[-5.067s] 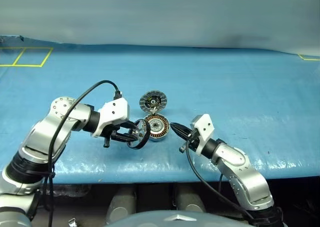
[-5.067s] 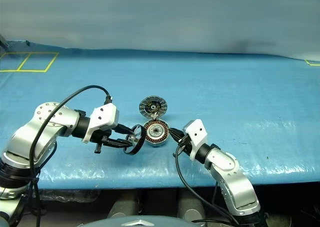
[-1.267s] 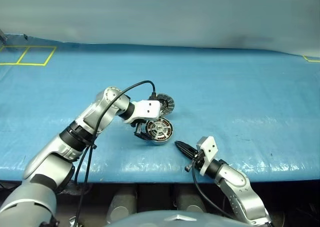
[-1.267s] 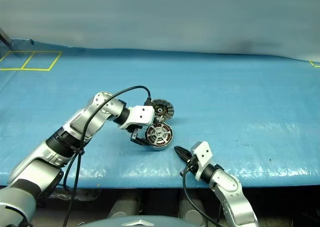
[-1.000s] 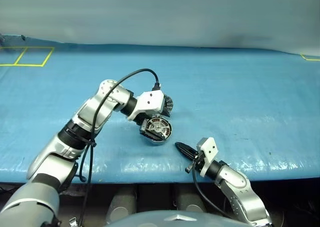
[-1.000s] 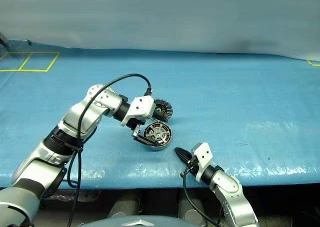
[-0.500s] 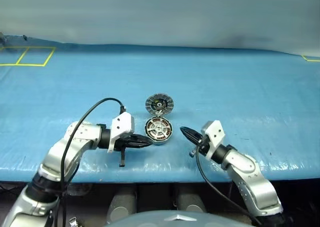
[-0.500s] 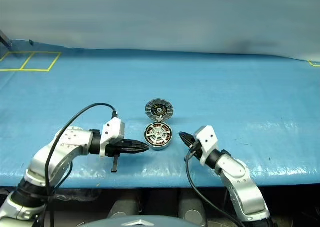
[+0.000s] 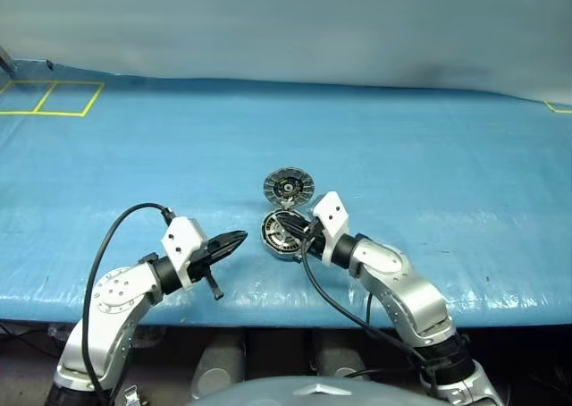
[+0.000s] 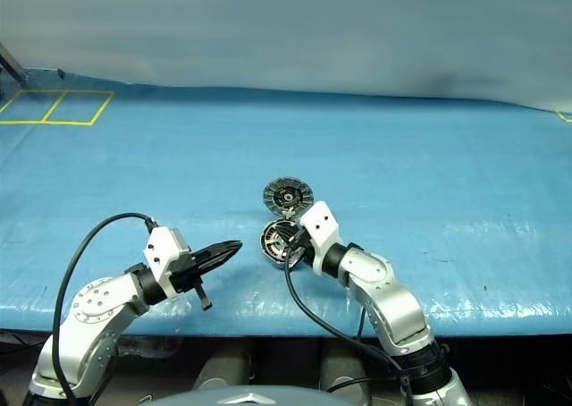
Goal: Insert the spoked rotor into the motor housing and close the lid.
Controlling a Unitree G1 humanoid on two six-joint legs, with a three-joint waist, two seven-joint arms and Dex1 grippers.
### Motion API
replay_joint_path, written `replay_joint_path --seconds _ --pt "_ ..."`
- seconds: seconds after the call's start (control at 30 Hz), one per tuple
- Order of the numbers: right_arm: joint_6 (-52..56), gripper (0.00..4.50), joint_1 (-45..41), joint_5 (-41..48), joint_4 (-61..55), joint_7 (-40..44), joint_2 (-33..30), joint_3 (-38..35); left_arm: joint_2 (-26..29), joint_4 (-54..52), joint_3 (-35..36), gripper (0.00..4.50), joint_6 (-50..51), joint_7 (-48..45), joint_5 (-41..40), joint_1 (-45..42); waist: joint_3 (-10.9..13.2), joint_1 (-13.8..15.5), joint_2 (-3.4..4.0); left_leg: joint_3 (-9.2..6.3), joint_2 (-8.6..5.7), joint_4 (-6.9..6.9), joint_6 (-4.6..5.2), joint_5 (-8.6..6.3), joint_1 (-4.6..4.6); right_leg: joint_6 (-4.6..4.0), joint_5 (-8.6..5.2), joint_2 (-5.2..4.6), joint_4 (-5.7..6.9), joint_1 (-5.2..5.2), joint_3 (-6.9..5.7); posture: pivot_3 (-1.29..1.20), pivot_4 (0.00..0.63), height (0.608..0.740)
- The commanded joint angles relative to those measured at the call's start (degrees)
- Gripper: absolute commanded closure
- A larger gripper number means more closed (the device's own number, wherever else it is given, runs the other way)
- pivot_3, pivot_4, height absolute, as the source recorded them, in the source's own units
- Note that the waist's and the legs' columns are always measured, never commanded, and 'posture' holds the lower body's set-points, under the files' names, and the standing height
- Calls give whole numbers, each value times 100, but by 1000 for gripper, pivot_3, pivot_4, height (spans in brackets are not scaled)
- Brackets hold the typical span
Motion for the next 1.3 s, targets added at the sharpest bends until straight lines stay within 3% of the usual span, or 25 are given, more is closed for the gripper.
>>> replay_joint_path --seconds 0.03,1.0,1.3 --pt "-168 4500 -88 -33 32 58 63 45 46 -122 71 4475 -312 54 52 72 0 -4 0 0 0 -1 0 0 -1 0 0 0 0 -1 0 0 150 740" --pt "-212 4500 -98 282 33 133 334 -239 72 -41 -111 4475 -190 -9 -171 112 1 -51 1 0 2 -5 -3 -2 -2 -1 -2 1 -2 -6 0 0 150 740" --pt "147 4500 -206 -256 384 -105 168 91 78 -33 -170 4475 -162 -6 -156 106 1 -62 3 1 2 -8 -4 -2 -2 -2 -2 1 -5 -6 0 0 150 740"
